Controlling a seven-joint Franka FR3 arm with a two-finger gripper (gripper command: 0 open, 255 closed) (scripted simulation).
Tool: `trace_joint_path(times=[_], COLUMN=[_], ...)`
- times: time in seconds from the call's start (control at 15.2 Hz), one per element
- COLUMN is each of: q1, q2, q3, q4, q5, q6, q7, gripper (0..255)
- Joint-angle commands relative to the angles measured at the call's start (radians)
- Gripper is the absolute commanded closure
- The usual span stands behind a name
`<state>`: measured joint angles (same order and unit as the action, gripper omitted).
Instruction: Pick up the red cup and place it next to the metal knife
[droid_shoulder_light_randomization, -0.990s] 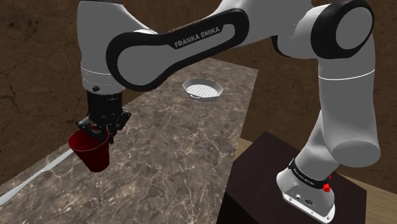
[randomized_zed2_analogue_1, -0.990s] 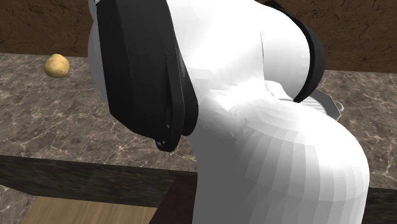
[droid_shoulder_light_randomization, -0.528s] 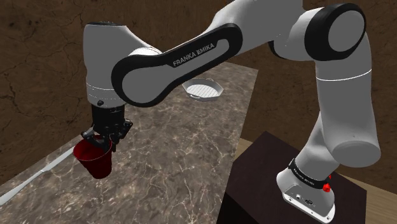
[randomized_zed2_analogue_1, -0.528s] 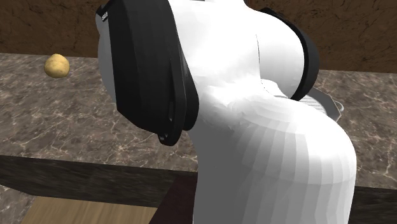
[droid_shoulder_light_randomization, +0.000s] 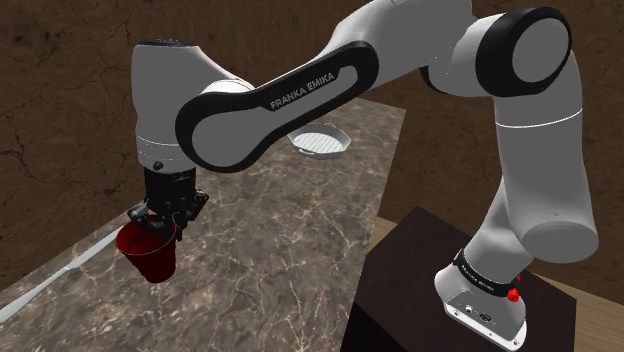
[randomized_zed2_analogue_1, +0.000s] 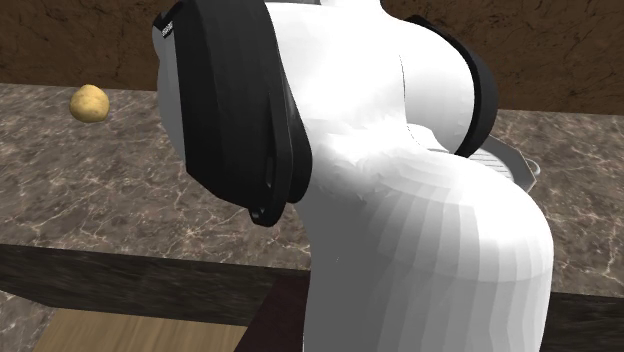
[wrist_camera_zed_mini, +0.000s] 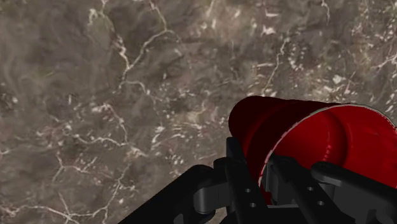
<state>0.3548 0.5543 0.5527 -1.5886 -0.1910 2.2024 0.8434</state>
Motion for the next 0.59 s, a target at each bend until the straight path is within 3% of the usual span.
trace_joint_path(times=[0.0,0.33,0.53], q1=[0.000,0.000,-0.022], q2=[0.000,0.000,-0.054], q3=[0.000,0.000,0.018], q4=[0.000,0.000,0.022], q5=[0.000,0.000,0.029], q6=[0.000,0.000,-0.071], q7=[0.000,0.000,-0.017], gripper=[0,0,0])
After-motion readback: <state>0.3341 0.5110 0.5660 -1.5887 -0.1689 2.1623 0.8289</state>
